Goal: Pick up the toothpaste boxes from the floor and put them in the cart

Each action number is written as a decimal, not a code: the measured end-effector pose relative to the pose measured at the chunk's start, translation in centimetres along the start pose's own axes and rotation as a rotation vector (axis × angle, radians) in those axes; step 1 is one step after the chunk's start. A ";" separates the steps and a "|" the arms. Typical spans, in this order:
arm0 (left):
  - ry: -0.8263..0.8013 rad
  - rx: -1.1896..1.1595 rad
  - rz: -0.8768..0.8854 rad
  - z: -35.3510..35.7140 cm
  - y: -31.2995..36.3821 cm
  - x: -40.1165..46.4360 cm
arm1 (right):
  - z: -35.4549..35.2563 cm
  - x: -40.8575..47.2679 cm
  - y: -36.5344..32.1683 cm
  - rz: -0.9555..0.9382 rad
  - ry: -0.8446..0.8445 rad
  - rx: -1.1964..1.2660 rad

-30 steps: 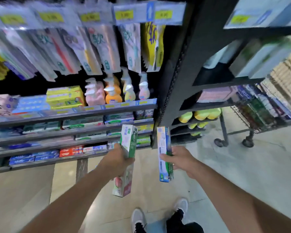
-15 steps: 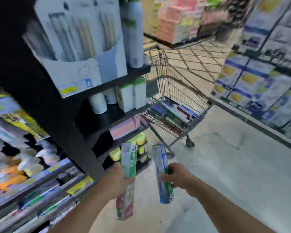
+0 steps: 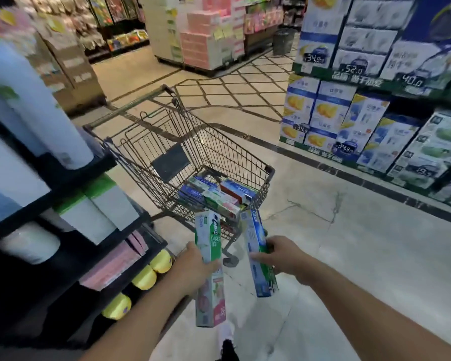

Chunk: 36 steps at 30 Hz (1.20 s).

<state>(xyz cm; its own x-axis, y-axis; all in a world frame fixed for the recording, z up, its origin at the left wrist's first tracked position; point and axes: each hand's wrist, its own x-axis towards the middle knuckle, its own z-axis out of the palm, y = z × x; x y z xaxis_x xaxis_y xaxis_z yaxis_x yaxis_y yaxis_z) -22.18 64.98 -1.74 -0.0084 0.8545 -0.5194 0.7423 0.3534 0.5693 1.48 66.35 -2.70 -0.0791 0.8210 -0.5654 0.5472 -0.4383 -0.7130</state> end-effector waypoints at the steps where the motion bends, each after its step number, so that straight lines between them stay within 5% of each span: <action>1: -0.008 0.018 0.005 -0.2 0.9 1.6 | -0.5 1.4 -0.4 0.004 0.004 0.004; 18: -0.084 -0.041 -0.034 -8.3 11.9 28.8 | -9.8 24.4 -11.4 0.148 0.085 0.017; 36: 0.006 -0.326 -0.525 -3.4 11.4 45.9 | -12.6 52.8 -8.7 0.195 -0.147 -0.412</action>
<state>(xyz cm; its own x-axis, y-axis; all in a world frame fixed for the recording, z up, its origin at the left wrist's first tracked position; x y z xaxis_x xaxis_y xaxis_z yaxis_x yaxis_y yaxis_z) -16.42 109.52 -16.93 -0.3210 0.5368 -0.7803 0.3951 0.8246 0.4048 3.03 118.14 -21.08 -0.0428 0.6646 -0.7460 0.8461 -0.3729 -0.3808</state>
